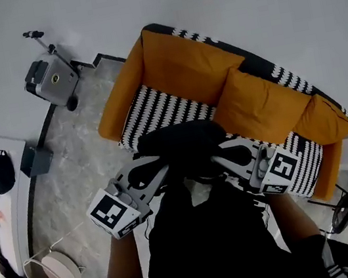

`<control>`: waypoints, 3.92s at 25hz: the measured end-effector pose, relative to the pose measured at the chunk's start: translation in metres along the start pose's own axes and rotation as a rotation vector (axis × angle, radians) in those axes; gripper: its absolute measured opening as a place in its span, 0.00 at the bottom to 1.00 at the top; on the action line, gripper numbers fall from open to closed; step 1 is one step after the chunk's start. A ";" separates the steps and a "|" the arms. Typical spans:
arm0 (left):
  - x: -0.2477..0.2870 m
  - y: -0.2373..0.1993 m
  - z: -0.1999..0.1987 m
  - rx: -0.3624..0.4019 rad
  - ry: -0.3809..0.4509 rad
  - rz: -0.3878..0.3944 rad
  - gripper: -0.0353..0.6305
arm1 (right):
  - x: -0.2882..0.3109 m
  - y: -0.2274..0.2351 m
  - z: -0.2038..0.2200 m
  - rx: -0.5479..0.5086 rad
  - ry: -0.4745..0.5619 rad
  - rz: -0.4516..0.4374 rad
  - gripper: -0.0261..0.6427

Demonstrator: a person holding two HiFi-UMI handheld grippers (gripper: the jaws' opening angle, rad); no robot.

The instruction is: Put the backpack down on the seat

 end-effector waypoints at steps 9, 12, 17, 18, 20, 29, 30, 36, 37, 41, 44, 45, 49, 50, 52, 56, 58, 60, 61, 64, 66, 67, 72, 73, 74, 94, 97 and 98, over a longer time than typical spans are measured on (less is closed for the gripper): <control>0.018 -0.036 -0.001 0.037 -0.006 0.081 0.11 | 0.014 0.003 0.010 0.051 0.014 0.095 0.08; 0.030 -0.042 0.000 0.038 -0.022 0.092 0.11 | 0.012 0.010 0.014 0.066 0.019 0.104 0.08; 0.054 -0.053 0.010 0.016 -0.064 0.108 0.11 | 0.008 0.028 0.024 0.097 0.052 0.105 0.08; 0.057 -0.056 0.012 0.007 -0.071 0.106 0.11 | 0.008 0.033 0.028 0.099 0.043 0.107 0.08; 0.065 -0.061 0.016 -0.006 -0.090 0.101 0.11 | 0.008 0.042 0.035 0.114 0.030 0.109 0.08; 0.110 -0.093 0.035 -0.072 -0.210 0.101 0.11 | 0.012 0.088 0.060 0.209 0.045 0.104 0.08; 0.117 -0.097 0.039 -0.080 -0.226 0.097 0.11 | 0.011 0.094 0.064 0.216 0.042 0.106 0.08; 0.152 -0.118 0.057 -0.091 -0.281 0.081 0.11 | 0.004 0.130 0.078 0.240 0.031 0.124 0.08; 0.157 -0.122 0.058 -0.091 -0.294 0.076 0.11 | 0.004 0.136 0.080 0.241 0.026 0.127 0.08; 0.179 -0.133 0.064 -0.070 -0.341 0.067 0.11 | 0.000 0.158 0.086 0.248 0.022 0.134 0.08; 0.196 -0.135 0.066 -0.052 -0.349 0.100 0.11 | -0.007 0.171 0.090 0.261 0.031 0.148 0.08; 0.203 -0.136 0.065 -0.055 -0.351 0.109 0.11 | -0.009 0.175 0.092 0.264 0.036 0.154 0.08; 0.223 -0.142 0.067 -0.079 -0.379 0.156 0.11 | -0.012 0.187 0.100 0.289 0.052 0.193 0.08; 0.228 -0.145 0.069 -0.081 -0.384 0.170 0.11 | -0.012 0.190 0.103 0.295 0.051 0.204 0.08; 0.236 -0.152 0.074 -0.082 -0.393 0.200 0.11 | -0.011 0.196 0.108 0.304 0.045 0.223 0.08; 0.250 -0.162 0.083 -0.079 -0.426 0.267 0.11 | -0.012 0.204 0.115 0.310 0.037 0.261 0.08; 0.257 -0.165 0.085 -0.068 -0.439 0.297 0.11 | -0.013 0.209 0.117 0.311 0.035 0.284 0.08; 0.264 -0.167 0.088 -0.061 -0.446 0.319 0.11 | -0.015 0.214 0.120 0.316 0.034 0.302 0.08; 0.267 -0.168 0.090 -0.058 -0.451 0.328 0.11 | -0.016 0.216 0.122 0.319 0.034 0.310 0.08; 0.278 -0.169 0.095 -0.043 -0.467 0.356 0.11 | -0.021 0.222 0.130 0.339 0.047 0.331 0.08; 0.285 -0.171 0.098 -0.039 -0.470 0.369 0.11 | -0.024 0.226 0.135 0.361 0.065 0.339 0.08; 0.289 -0.172 0.100 -0.038 -0.471 0.374 0.11 | -0.025 0.228 0.137 0.370 0.071 0.342 0.08; 0.314 -0.179 0.100 -0.014 -0.461 0.402 0.11 | -0.033 0.247 0.139 0.371 0.101 0.358 0.08; 0.318 -0.179 0.100 -0.012 -0.456 0.407 0.11 | -0.035 0.250 0.139 0.370 0.109 0.361 0.08; 0.323 -0.179 0.100 -0.012 -0.451 0.411 0.11 | -0.038 0.254 0.139 0.368 0.115 0.364 0.08; 0.395 -0.195 0.101 0.080 -0.388 0.438 0.11 | -0.071 0.323 0.144 0.232 0.098 0.519 0.08; 0.401 -0.192 0.098 0.091 -0.395 0.438 0.11 | -0.074 0.326 0.142 0.210 0.082 0.541 0.08; 0.402 -0.191 0.097 0.097 -0.393 0.436 0.11 | -0.076 0.327 0.141 0.200 0.072 0.551 0.08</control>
Point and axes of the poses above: the fingertips, and each gripper's own axes: x forward along the fingers, y to its right, z out of its underside, the point moved 7 cm from there along -x, backward along the fingers, and after that the axes turned 10 degrees about -z, right-handed, at the moved point
